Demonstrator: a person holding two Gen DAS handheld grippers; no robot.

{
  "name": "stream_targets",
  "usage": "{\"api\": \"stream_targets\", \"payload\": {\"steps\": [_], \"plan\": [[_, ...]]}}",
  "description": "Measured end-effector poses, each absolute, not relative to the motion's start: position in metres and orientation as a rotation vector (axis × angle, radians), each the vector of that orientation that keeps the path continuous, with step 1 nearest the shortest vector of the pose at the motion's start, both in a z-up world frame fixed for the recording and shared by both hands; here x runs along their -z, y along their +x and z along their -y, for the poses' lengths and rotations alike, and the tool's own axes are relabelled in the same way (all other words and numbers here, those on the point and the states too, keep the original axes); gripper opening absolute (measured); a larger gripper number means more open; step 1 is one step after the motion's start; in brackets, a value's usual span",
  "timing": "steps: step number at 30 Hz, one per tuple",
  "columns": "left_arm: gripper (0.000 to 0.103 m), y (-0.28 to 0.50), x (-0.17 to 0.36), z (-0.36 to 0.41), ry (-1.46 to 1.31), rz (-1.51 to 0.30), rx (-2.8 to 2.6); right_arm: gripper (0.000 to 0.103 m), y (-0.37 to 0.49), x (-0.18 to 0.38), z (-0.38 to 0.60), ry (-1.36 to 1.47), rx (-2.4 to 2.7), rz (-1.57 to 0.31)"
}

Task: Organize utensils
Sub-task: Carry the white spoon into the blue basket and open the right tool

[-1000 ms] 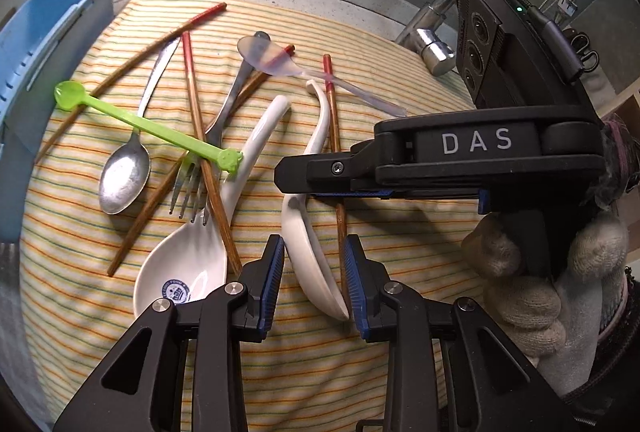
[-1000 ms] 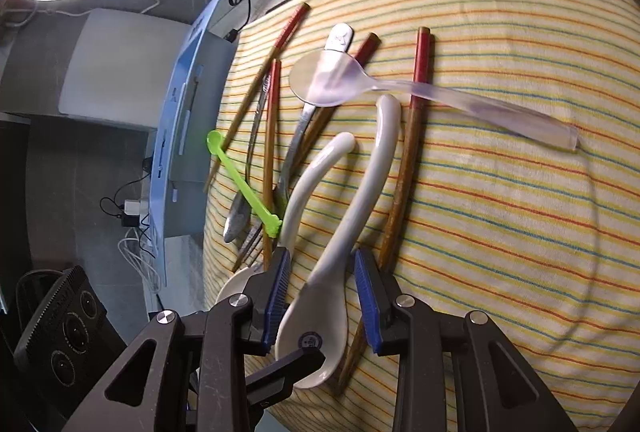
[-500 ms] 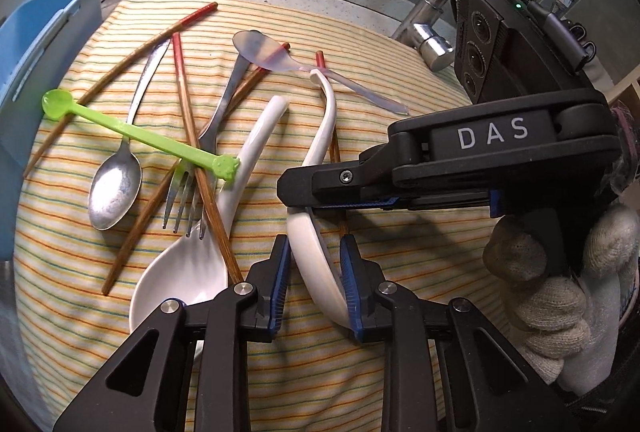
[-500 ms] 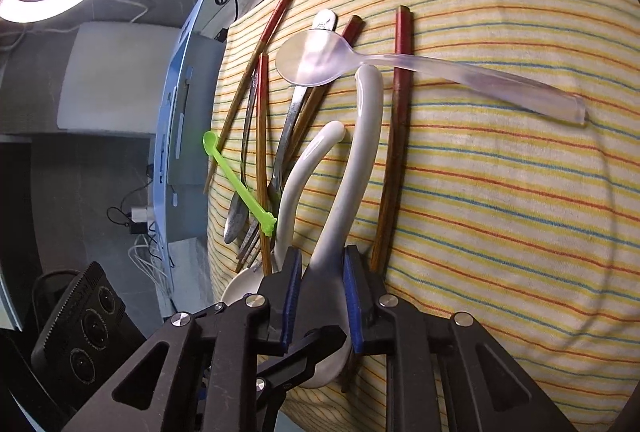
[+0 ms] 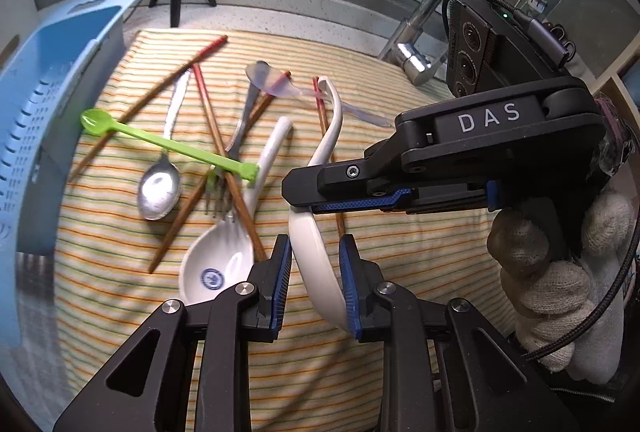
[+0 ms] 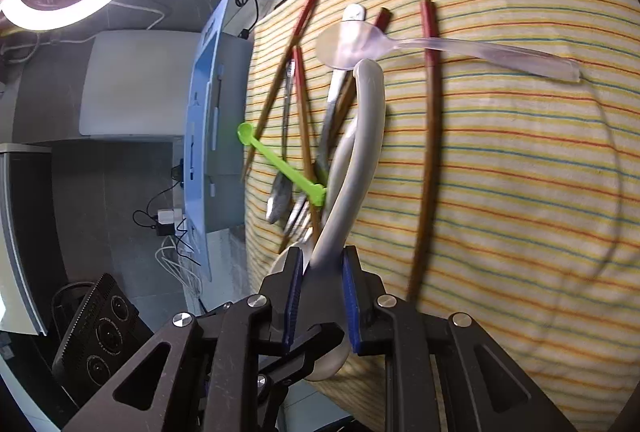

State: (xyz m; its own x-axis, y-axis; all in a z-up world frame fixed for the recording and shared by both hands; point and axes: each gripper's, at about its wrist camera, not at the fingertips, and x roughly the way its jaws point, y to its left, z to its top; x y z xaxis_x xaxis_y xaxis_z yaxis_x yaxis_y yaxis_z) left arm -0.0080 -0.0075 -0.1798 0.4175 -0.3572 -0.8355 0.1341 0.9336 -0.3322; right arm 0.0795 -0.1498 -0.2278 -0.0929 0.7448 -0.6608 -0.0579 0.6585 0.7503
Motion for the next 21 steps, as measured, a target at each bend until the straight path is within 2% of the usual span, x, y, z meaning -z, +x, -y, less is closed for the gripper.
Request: {"api": "stream_targets", "payload": {"steps": [14, 21], "plan": [[0.022, -0.008, 0.134, -0.107, -0.193, -0.984, 0.259, 0.018, 0.084, 0.174, 0.039, 0.576, -0.830, -1.423], [0.022, 0.008, 0.136, -0.172, -0.189, -0.977, 0.218, 0.018, 0.098, 0.167, -0.044, 0.544, -0.869, -1.402]]}}
